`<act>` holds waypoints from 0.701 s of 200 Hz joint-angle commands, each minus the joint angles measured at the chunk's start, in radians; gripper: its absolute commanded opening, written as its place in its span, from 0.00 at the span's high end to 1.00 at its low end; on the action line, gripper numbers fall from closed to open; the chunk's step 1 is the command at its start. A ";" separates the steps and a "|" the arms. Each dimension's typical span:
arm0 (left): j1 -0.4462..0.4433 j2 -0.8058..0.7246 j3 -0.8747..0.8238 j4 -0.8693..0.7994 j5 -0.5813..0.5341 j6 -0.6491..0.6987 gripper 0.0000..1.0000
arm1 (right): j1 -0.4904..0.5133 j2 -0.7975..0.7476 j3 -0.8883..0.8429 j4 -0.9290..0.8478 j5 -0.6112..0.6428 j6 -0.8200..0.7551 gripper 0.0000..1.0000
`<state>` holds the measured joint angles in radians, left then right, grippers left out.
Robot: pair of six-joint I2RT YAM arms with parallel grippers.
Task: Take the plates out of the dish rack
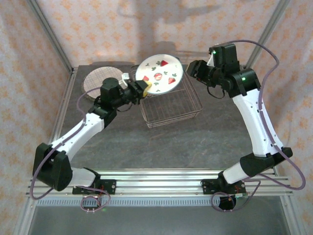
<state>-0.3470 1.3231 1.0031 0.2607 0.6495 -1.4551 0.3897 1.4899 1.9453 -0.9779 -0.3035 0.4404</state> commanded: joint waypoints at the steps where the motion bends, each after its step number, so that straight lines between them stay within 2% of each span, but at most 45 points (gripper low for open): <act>1: 0.056 -0.110 -0.018 0.038 0.009 0.048 1.00 | 0.056 -0.028 0.017 0.084 0.054 -0.101 0.49; 27: 0.124 -0.209 -0.085 -0.035 -0.001 0.071 1.00 | 0.119 -0.030 -0.006 0.141 0.067 -0.190 0.49; 54: 0.174 -0.304 -0.146 -0.124 -0.031 0.112 1.00 | 0.165 -0.074 -0.110 0.273 0.026 -0.282 0.48; 91: 0.185 -0.439 -0.219 -0.268 -0.147 0.170 1.00 | 0.220 -0.127 -0.240 0.417 -0.027 -0.405 0.47; 140: 0.196 -0.605 -0.306 -0.464 -0.304 0.236 1.00 | 0.282 -0.164 -0.344 0.504 -0.039 -0.531 0.44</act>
<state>-0.1638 0.7982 0.7097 -0.1806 0.4515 -1.2804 0.6579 1.3666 1.6371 -0.5797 -0.3172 0.0063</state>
